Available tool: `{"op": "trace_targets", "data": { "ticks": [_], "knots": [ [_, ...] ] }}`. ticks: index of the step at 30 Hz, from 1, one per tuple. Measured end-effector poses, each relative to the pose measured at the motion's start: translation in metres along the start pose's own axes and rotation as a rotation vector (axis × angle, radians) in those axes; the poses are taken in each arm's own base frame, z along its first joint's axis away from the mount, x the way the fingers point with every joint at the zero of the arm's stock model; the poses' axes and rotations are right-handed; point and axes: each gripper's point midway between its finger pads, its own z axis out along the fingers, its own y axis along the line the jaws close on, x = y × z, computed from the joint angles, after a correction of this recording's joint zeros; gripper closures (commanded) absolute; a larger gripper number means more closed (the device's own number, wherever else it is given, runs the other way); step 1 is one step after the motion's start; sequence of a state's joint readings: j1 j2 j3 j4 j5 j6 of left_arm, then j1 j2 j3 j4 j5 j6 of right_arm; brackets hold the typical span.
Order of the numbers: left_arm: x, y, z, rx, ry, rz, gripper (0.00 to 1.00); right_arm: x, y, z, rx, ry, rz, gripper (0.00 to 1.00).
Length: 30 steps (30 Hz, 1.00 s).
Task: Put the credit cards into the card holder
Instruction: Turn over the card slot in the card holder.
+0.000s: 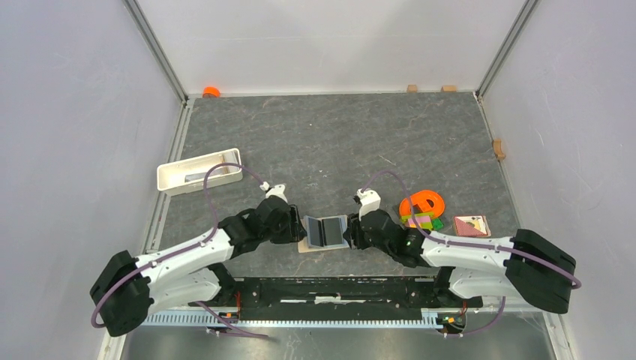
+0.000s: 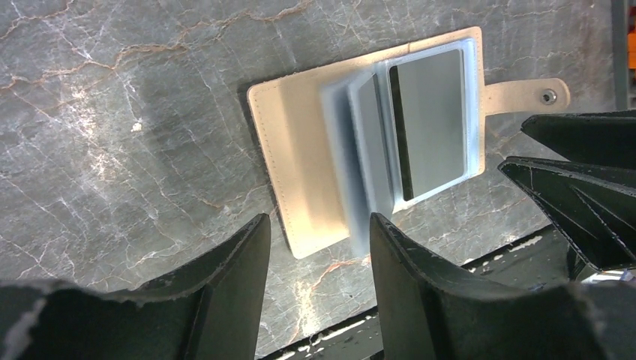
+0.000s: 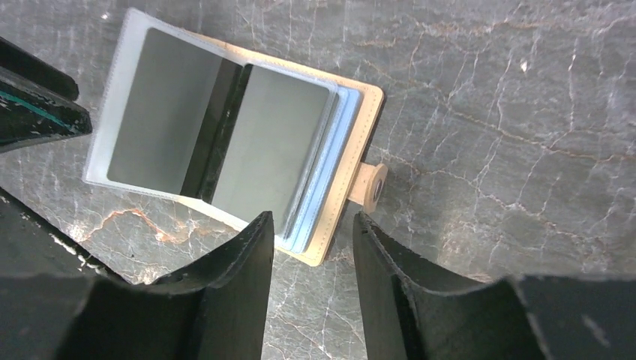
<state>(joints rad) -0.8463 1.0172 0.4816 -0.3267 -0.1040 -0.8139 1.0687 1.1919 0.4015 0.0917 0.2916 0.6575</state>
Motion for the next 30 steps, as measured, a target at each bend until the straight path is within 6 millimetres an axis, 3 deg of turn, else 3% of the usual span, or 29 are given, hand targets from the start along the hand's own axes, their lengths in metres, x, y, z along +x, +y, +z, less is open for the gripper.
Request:
{"op": "trace_targets", "data": {
  "ticks": [16, 22, 30],
  "knots": [
    [-0.01, -0.007, -0.01, 0.041, -0.045, -0.013, 0.23, -0.011, 0.012, -0.002, -0.104, -0.003, -0.012, 0.45],
    [-0.008, -0.001, 0.0, 0.022, -0.03, -0.024, 0.26, -0.014, 0.017, 0.001, -0.145, -0.001, 0.004, 0.46],
    [0.007, 0.016, 0.016, -0.029, 0.022, -0.037, 0.36, 0.003, 0.018, 0.011, -0.177, 0.066, 0.019, 0.52]
  ]
}}
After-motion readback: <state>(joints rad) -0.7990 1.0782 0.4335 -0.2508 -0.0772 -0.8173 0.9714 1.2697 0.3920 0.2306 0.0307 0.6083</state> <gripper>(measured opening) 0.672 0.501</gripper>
